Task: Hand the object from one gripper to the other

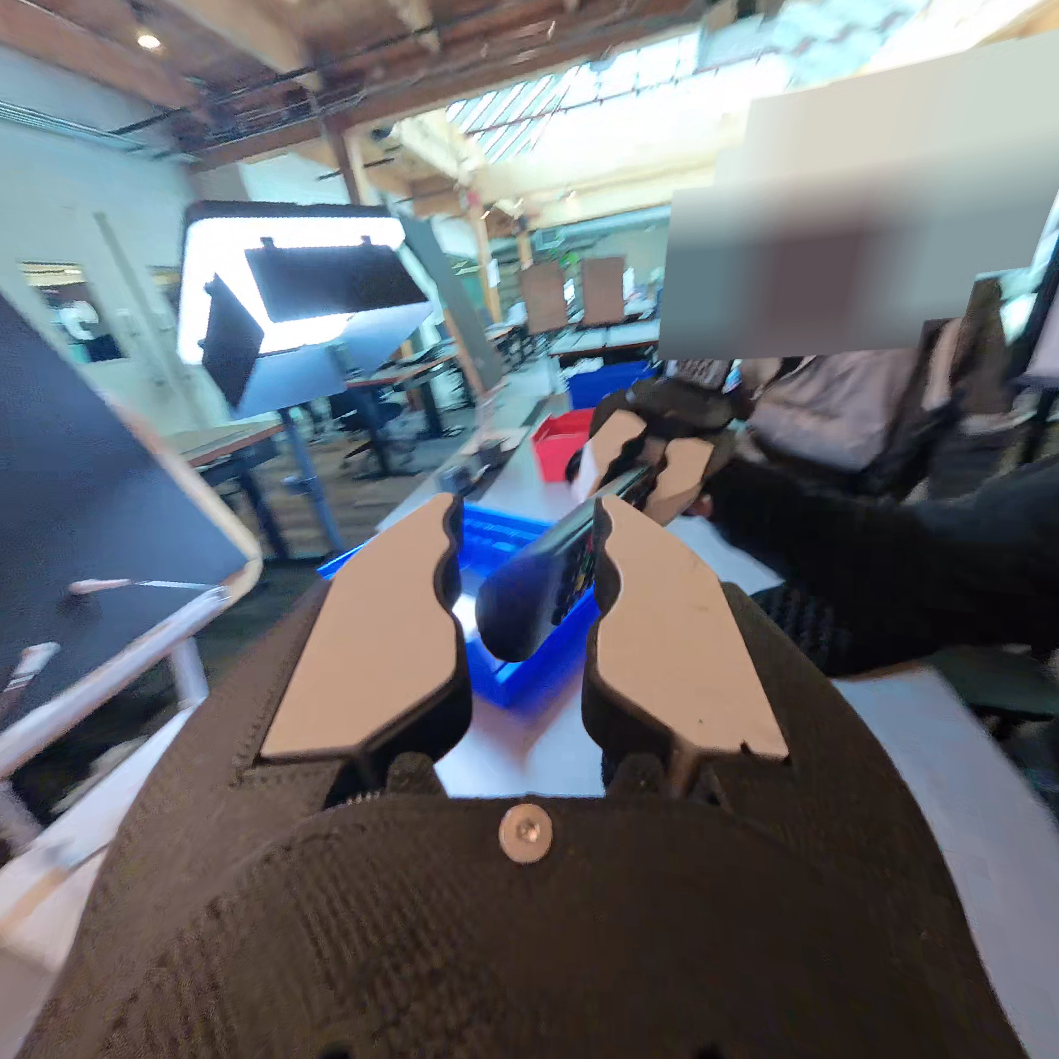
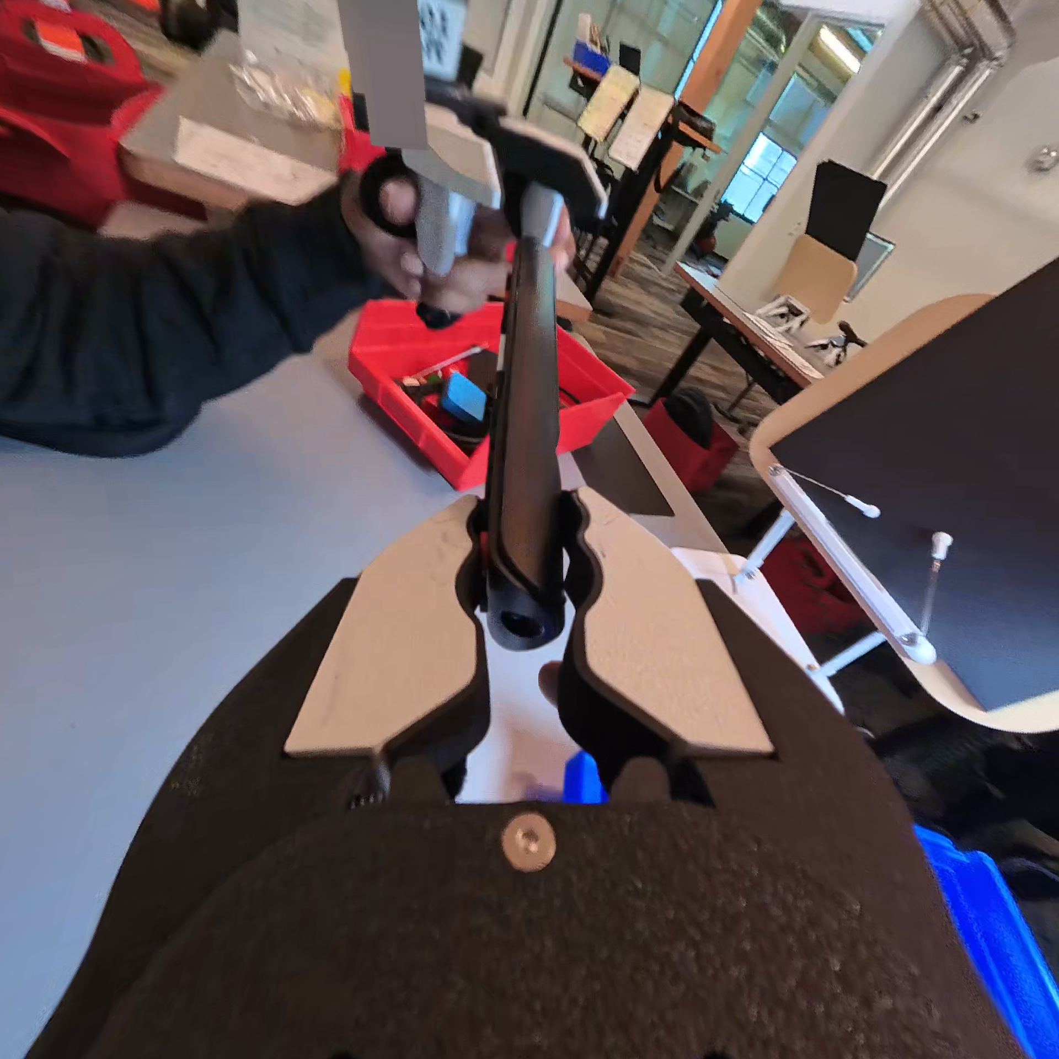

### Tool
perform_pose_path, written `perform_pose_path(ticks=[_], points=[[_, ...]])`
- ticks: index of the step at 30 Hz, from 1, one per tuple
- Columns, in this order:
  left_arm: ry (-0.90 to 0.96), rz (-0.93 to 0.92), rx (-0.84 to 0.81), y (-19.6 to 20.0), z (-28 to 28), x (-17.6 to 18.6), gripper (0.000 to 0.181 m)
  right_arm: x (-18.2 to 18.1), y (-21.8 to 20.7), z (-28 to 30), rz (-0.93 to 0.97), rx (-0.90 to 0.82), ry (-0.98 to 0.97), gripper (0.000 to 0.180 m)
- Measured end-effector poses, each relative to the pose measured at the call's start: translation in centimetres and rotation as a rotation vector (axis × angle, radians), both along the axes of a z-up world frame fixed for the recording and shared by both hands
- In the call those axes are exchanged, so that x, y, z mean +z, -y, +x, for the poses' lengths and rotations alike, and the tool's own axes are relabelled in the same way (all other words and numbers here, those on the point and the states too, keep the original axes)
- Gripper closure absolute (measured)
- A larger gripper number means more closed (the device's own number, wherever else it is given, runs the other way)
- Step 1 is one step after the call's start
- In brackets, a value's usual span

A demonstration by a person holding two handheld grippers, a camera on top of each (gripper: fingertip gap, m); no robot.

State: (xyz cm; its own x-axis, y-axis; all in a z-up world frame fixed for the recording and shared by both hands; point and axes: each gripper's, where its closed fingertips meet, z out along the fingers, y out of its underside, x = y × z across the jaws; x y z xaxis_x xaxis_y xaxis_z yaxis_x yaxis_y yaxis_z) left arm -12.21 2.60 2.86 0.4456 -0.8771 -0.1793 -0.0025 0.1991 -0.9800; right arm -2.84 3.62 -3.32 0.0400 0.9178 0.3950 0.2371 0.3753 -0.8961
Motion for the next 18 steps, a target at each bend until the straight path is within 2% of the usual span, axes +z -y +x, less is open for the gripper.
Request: perform_pose_path(ticks=[2, 5, 9, 11, 15, 18], points=[[-0.130, 0.043, 0.081, 0.1, -0.5, -0.7, 0.137, -0.4, -0.2, 0.1, 0.017, -0.019, 0.036, 0.155], [-0.294, 0.078, 0.088, 1.0, 1.4, -2.3, 0.136, -1.5, -0.1, -0.6, 0.041, -0.027, 0.103, 0.155], [-0.630, 0.119, 0.137, 0.6, 4.4, -7.1, 0.136, -4.5, 0.6, -1.6, 0.114, -0.041, 0.295, 0.155], [-0.750, 0.105, 0.107, 0.8, 5.6, -9.6, 0.136, -5.7, 1.5, -2.2, 0.143, -0.025, 0.373, 0.155], [-0.861, 0.069, 0.040, 0.9, 7.2, -13.1, 0.144, -6.0, 3.0, -2.9, 0.183, 0.004, 0.419, 0.155], [-0.865, 0.080, 0.017, 0.9, 8.1, -14.0, 0.152, -5.0, 3.6, -2.7, 0.175, 0.027, 0.382, 0.155]])
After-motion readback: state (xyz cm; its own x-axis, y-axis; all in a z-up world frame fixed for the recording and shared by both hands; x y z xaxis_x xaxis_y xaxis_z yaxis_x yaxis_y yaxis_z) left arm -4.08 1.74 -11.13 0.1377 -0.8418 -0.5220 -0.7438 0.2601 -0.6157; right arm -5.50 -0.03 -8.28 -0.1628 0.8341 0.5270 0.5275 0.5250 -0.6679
